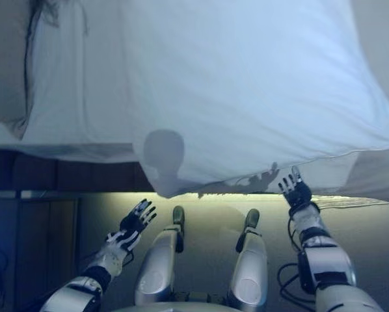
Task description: Make the bed neatly
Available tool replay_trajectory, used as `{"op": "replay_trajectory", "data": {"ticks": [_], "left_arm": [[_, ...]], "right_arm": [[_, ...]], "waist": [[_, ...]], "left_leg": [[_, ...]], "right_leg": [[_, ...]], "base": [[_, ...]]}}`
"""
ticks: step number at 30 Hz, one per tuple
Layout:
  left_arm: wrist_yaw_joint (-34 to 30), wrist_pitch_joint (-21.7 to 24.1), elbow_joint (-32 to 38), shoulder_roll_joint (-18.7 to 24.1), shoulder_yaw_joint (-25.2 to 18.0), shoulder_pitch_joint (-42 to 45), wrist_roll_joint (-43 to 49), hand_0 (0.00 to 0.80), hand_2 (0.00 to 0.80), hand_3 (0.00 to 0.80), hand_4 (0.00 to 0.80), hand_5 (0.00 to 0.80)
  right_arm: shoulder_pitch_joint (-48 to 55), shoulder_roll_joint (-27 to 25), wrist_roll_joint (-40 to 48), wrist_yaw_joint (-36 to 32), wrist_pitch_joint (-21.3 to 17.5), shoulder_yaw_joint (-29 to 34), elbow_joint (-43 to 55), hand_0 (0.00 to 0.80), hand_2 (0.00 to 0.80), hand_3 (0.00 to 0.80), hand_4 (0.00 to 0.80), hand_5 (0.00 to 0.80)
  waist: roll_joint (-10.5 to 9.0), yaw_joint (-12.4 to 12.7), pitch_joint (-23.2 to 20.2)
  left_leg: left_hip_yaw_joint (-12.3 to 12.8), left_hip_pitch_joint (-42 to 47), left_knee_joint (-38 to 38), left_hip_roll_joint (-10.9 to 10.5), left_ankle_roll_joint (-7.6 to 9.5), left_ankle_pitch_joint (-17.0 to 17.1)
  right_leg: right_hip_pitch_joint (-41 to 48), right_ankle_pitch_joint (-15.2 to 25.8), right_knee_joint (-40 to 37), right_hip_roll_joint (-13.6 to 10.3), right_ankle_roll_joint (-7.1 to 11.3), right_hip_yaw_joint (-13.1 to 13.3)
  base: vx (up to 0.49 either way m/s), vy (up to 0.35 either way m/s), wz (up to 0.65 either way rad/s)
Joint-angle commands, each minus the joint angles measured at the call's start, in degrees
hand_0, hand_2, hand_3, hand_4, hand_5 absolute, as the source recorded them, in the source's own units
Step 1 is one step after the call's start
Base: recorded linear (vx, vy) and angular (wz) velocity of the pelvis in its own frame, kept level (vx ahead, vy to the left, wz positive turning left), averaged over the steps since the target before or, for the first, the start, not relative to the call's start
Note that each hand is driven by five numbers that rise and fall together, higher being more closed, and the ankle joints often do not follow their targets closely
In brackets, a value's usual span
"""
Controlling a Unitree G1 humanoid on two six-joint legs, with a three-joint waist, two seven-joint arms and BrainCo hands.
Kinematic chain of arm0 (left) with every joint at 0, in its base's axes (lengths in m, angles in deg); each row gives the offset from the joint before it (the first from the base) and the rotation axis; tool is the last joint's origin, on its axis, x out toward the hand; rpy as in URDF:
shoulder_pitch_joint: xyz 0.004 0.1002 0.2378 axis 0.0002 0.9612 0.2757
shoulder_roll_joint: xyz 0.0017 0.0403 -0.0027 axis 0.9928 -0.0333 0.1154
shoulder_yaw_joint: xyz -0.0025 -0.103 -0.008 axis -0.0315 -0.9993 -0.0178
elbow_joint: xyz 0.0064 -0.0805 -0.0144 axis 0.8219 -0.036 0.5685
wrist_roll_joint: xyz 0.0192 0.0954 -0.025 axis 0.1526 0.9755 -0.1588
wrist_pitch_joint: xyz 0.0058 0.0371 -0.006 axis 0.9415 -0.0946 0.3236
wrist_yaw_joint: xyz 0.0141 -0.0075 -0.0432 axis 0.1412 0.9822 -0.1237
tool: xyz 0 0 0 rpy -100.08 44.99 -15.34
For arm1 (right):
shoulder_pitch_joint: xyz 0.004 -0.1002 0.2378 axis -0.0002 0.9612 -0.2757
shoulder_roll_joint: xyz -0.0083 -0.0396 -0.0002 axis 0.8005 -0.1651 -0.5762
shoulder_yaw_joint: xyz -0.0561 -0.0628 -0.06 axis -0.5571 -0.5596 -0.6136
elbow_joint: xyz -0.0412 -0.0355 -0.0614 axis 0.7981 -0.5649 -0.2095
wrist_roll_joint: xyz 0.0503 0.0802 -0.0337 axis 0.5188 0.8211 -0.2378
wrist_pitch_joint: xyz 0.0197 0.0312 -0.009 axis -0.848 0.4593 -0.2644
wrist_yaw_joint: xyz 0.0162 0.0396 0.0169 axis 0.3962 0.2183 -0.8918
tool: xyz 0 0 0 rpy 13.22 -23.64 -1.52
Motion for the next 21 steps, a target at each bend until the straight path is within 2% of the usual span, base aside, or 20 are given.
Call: {"op": "replay_trajectory", "data": {"ticks": [1, 6, 11, 21], "left_arm": [[-0.84, 1.64, 3.48, 1.54, 1.64, 0.32, -4.65, 0.000, 0.000, 0.000, 0.000, 0.000], [-0.80, 2.41, 7.62, 1.64, 2.88, 0.78, -7.62, 0.000, 0.000, 0.000, 0.000, 0.000], [-0.03, 3.17, 11.61, 2.71, 3.84, 1.47, -10.40, 0.000, 0.000, 0.000, 0.000, 0.000], [0.95, 3.74, 15.30, 3.80, 4.42, 3.86, -12.49, 0.000, 0.000, 0.000, 0.000, 0.000]], "right_arm": [[-1.26, -2.90, 0.56, 3.38, 1.04, 0.20, -0.11, 0.000, 0.000, 0.000, 0.000, 0.000], [-3.81, -6.20, 0.17, 6.54, 0.92, -0.36, 0.20, 0.000, 0.000, 0.000, 0.000, 0.000], [-7.53, -10.23, -0.38, 8.71, 2.61, -0.63, 0.18, 0.000, 0.000, 0.000, 0.000, 0.000], [-11.78, -13.84, -0.25, 7.26, 5.40, -2.42, 0.23, 0.000, 0.000, 0.000, 0.000, 0.000]], "waist": [[-0.57, 0.84, 0.25], [-0.13, 1.15, 1.77], [0.75, 1.27, 2.42], [1.49, 1.78, 2.42]], "left_leg": [[-2.03, -3.74, 7.02, -1.45, 2.62, -3.36], [-2.52, -8.78, 12.43, -1.12, 3.26, -5.26], [-2.13, -13.34, 15.09, -0.99, 3.87, -6.02], [-2.29, -18.53, 16.49, -1.08, 4.23, -5.76]], "right_leg": [[-2.60, 1.06, 3.33, -1.96, 1.55, 0.29], [-6.83, -0.20, 8.06, -2.70, 0.91, 0.92], [-11.17, -0.38, 10.45, -2.70, 0.76, 1.62], [-16.18, -0.14, 11.72, -2.43, 0.35, 1.97]], "base": [[-0.075, 0.023, 0.04], [-0.038, 0.023, 0.03], [-0.028, 0.030, -0.03], [-0.006, 0.002, -0.02]]}}
